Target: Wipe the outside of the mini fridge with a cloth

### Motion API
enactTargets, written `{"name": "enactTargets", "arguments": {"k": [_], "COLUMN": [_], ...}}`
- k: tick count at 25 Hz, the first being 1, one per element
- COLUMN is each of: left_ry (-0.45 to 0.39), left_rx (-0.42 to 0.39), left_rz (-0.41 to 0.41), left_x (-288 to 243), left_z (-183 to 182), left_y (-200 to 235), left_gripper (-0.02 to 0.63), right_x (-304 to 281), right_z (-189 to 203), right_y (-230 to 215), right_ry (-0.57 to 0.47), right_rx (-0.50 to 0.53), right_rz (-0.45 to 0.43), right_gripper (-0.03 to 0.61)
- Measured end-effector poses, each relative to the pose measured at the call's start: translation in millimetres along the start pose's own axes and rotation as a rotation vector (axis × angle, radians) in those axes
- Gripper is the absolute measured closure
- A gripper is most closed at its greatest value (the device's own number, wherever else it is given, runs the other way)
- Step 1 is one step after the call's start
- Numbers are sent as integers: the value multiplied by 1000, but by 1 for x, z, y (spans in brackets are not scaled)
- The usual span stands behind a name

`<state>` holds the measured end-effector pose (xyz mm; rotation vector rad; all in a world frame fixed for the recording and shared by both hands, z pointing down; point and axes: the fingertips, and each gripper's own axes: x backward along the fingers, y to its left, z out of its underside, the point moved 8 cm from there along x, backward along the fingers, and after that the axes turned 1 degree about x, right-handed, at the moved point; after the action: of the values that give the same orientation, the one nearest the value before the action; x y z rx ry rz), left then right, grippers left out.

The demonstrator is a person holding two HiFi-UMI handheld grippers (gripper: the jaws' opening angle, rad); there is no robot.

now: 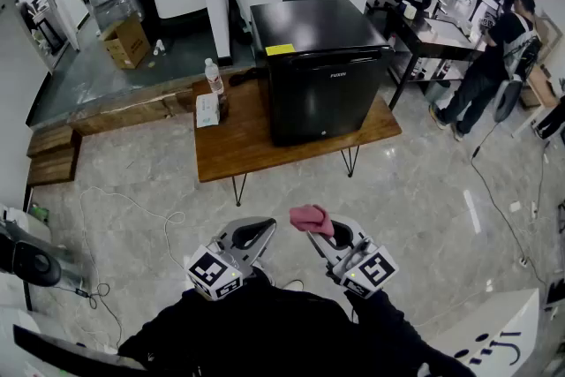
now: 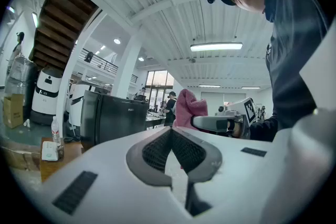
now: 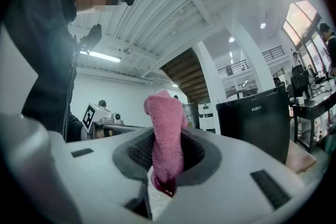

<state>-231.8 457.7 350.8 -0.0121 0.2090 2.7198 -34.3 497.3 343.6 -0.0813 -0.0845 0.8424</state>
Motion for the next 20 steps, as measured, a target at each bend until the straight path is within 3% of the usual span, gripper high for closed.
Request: {"name": "enactTargets", "arguments": {"k": [20], "left_ry": [-11], "left_rx": [-28], "left_rz": [-39], "left_x": [3], "left_z": [-14], "left_y": [4], "left_gripper": [607], "right_x": [-3], "right_z": [-5], "right_y": [-3], "right_ry": [-13], "right_rx": [-34], "right_rz": [-3], "right_gripper": [492]}}
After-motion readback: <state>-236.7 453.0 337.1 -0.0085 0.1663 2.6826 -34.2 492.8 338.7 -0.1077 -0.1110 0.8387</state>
